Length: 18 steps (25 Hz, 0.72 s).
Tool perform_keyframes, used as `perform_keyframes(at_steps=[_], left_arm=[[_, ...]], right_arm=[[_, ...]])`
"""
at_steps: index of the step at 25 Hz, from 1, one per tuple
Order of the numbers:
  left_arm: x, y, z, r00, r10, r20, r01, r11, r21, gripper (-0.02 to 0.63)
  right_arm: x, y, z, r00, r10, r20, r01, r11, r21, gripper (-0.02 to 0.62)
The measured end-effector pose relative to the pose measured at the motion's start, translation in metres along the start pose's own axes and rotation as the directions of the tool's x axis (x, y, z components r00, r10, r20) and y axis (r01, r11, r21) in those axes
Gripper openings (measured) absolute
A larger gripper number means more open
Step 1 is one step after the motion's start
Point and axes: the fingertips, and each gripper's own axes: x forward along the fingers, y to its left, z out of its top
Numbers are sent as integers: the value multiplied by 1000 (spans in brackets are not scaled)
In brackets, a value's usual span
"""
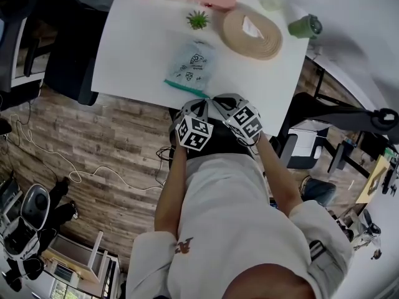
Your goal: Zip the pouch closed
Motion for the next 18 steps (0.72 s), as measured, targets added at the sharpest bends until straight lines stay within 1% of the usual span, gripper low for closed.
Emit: perform_keyframes(at_steps=[11, 18], left_arm=[[-3, 2, 1, 1000, -16, -16, 16, 1000, 10, -3], [-4, 3, 2, 1000, -16, -12, 16, 1000, -14, -2]], right_arm=[[0, -1, -3, 999, -2, -34, 1, 999, -33, 6], [-2, -2, -3, 999, -17, -39, 16, 999, -34, 6]])
